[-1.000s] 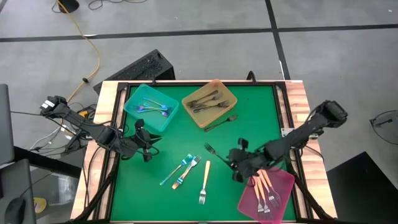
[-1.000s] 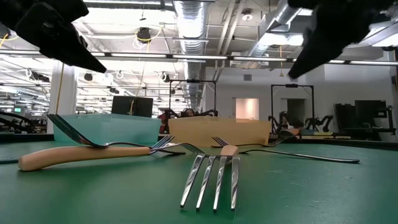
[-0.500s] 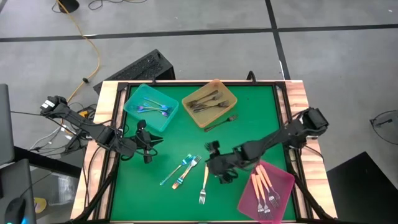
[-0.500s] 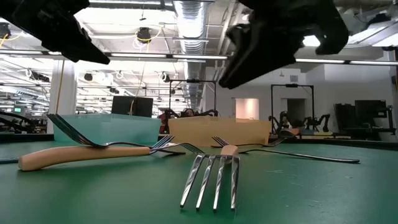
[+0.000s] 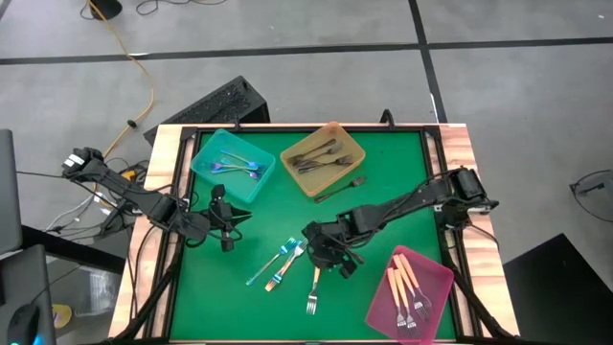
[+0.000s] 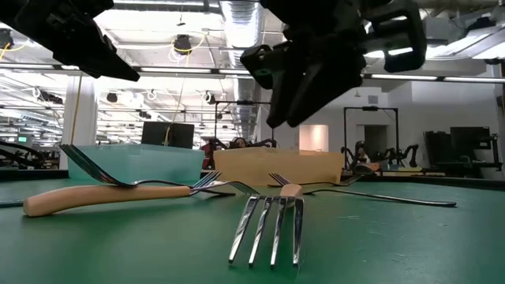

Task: Sort silverware by color (type)
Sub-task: Put the yellow fork into the pink bin

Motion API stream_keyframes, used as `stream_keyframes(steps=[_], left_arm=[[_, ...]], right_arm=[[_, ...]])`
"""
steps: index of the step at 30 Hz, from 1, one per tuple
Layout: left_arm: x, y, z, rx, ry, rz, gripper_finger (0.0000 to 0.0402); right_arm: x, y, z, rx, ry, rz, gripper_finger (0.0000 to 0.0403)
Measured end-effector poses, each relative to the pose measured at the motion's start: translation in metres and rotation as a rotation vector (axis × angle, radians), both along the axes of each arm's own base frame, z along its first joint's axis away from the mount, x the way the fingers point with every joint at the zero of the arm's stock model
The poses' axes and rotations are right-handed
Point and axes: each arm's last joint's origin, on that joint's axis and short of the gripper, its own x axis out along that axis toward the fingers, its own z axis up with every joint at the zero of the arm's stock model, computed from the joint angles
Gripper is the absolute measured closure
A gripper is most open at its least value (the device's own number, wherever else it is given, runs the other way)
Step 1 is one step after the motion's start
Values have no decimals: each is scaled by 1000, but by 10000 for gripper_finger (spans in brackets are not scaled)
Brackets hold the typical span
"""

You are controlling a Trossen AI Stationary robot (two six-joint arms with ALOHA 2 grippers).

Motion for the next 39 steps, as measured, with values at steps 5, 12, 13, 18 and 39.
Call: stream_keyframes(steps=[5,12,13,18,39], left_arm=[[0,0,0,1,2,-5,377],[0,0,0,18,4,-5,377],[0,0,0,17,4,-5,377],[0,0,0,13,0,-4,377],[0,0,1,12,-3,-1,377]], right_arm=[[0,-1,0,-21,-13,41,249],[1,5,-4,-30,-24,74,181],[3,8,-8,-38,-25,91,176],[6,17,-33,-80,13,163,171],[14,-6,-53,-96,44,220,177]])
